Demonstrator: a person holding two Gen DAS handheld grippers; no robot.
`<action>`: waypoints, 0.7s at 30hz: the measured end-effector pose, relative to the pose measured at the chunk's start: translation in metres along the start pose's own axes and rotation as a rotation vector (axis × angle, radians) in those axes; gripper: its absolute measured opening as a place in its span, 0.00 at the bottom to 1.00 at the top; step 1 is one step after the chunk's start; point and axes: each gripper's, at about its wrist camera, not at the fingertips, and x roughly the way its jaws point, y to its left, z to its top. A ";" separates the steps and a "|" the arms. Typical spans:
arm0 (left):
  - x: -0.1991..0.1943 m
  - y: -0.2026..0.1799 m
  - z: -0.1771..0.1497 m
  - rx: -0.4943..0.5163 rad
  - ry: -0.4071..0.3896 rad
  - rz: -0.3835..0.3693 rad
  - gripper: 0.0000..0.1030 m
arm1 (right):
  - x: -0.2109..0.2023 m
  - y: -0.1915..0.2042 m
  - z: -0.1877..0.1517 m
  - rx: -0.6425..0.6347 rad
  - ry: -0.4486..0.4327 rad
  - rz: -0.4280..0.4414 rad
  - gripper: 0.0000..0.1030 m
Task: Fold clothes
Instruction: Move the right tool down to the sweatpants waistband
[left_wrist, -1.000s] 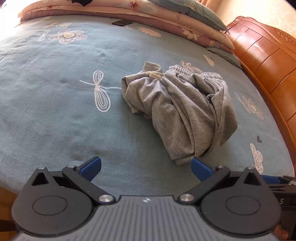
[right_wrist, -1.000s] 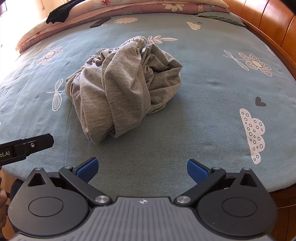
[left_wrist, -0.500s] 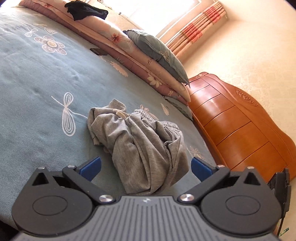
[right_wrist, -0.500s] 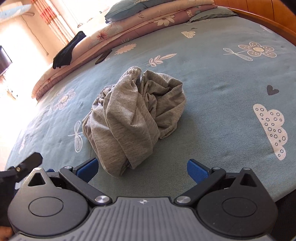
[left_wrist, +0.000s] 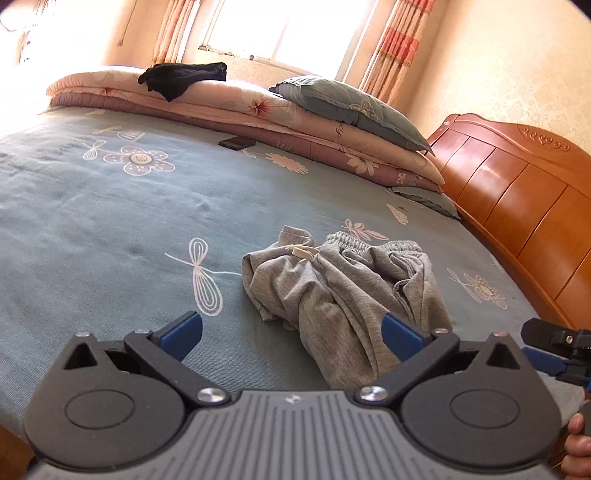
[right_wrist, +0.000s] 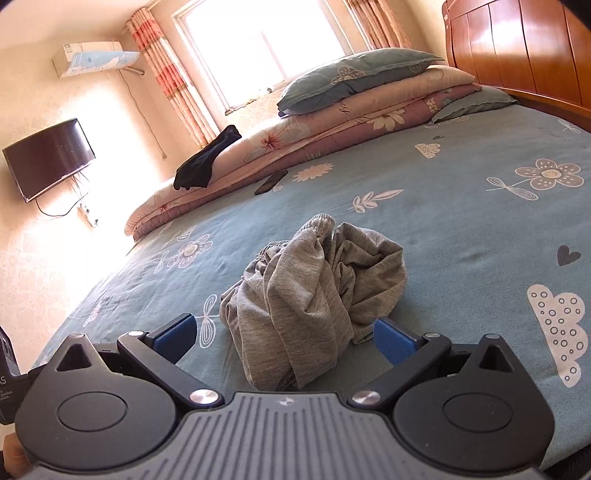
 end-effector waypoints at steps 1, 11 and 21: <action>-0.002 -0.004 0.000 0.030 -0.011 0.026 1.00 | -0.003 0.001 -0.001 -0.014 -0.019 0.005 1.00; -0.014 -0.033 -0.004 0.151 -0.099 0.097 1.00 | -0.014 -0.013 -0.006 0.023 -0.078 0.043 1.00; -0.019 -0.026 -0.006 0.105 -0.127 0.122 1.00 | -0.029 -0.006 -0.010 -0.062 -0.139 0.046 1.00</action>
